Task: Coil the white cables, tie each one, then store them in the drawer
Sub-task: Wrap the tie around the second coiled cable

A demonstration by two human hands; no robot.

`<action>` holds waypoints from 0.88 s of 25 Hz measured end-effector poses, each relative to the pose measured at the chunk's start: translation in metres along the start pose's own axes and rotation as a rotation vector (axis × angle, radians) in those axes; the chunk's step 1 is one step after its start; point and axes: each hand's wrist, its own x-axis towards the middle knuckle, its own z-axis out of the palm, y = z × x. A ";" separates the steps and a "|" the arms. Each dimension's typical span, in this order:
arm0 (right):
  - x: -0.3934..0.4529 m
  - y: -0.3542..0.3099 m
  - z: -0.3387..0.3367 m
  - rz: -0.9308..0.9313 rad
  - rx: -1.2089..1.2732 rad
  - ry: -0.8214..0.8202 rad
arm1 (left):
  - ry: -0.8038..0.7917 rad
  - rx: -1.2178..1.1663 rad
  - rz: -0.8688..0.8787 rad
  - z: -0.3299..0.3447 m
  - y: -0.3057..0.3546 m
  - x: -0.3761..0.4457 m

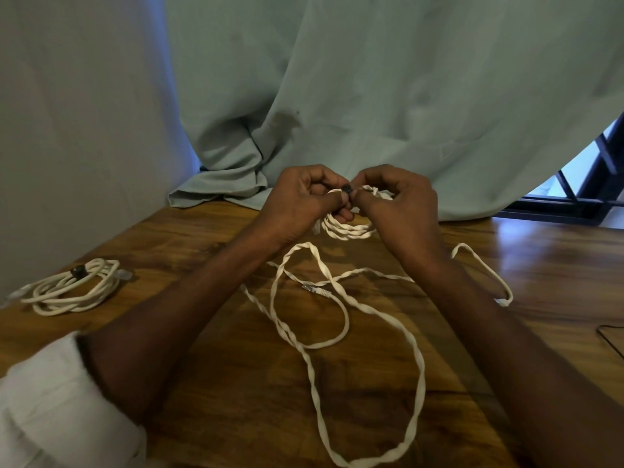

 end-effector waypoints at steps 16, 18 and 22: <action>0.008 -0.002 -0.008 0.617 0.770 -0.227 | -0.027 0.033 0.052 -0.002 -0.005 0.002; 0.008 0.002 -0.004 0.599 0.798 -0.256 | 0.010 0.095 0.071 -0.005 -0.008 0.003; 0.009 0.012 -0.002 0.558 0.684 -0.297 | 0.074 0.121 0.092 -0.008 -0.015 0.006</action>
